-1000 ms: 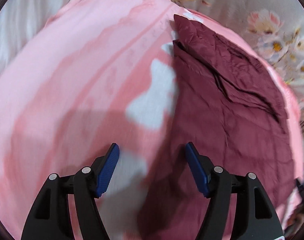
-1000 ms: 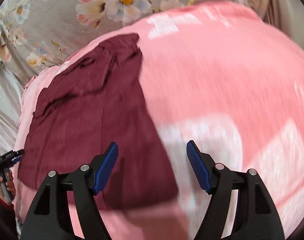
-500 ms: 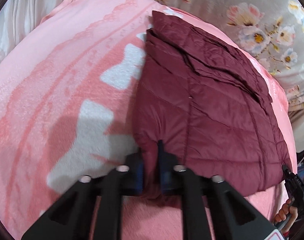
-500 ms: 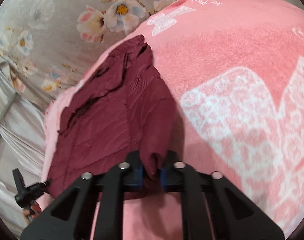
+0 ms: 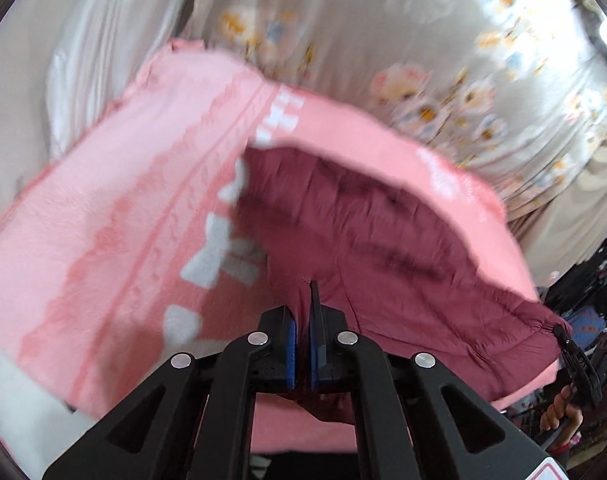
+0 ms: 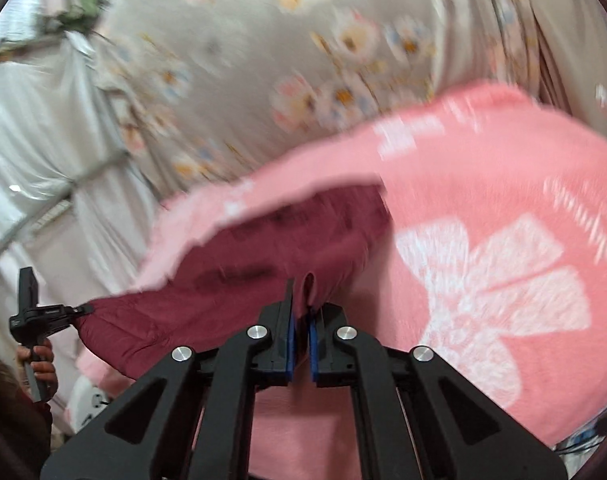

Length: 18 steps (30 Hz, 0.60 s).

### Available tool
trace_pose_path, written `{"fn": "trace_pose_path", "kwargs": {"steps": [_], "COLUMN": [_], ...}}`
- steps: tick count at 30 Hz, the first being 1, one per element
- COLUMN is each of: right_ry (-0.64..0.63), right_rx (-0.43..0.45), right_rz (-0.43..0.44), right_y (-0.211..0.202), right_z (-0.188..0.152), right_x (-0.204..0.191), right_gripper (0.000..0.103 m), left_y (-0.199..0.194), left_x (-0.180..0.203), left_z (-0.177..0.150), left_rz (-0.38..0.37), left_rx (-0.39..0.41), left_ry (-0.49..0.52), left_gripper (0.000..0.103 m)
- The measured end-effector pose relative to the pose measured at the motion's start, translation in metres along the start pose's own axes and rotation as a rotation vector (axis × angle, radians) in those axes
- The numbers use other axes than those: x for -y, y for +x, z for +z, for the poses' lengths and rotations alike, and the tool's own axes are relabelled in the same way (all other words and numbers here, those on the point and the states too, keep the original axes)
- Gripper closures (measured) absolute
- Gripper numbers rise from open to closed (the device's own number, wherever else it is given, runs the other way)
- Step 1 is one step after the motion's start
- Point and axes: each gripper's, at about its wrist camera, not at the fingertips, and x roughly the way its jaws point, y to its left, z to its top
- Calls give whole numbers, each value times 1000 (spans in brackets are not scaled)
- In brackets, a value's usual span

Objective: Fold large clothes

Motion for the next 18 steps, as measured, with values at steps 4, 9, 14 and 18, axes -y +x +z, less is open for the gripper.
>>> {"fn": "trace_pose_path", "kwargs": {"steps": [4, 9, 14, 18], "right_ry": [6, 50, 83, 97], "right_rx": [129, 131, 40, -46], "right_rz": [59, 17, -95, -178], "right_y": [-21, 50, 149, 221], "right_z": [47, 94, 109, 101], "right_x": [-12, 6, 28, 48], "right_gripper": [99, 99, 99, 99], "left_y": [-40, 11, 106, 193], "left_x": [21, 32, 25, 8], "left_z": [23, 81, 126, 143], "left_rz": [-31, 26, 160, 260], "left_rx": [127, 131, 54, -49], "left_ry": [22, 24, 5, -13], "left_gripper": [100, 97, 96, 95]}}
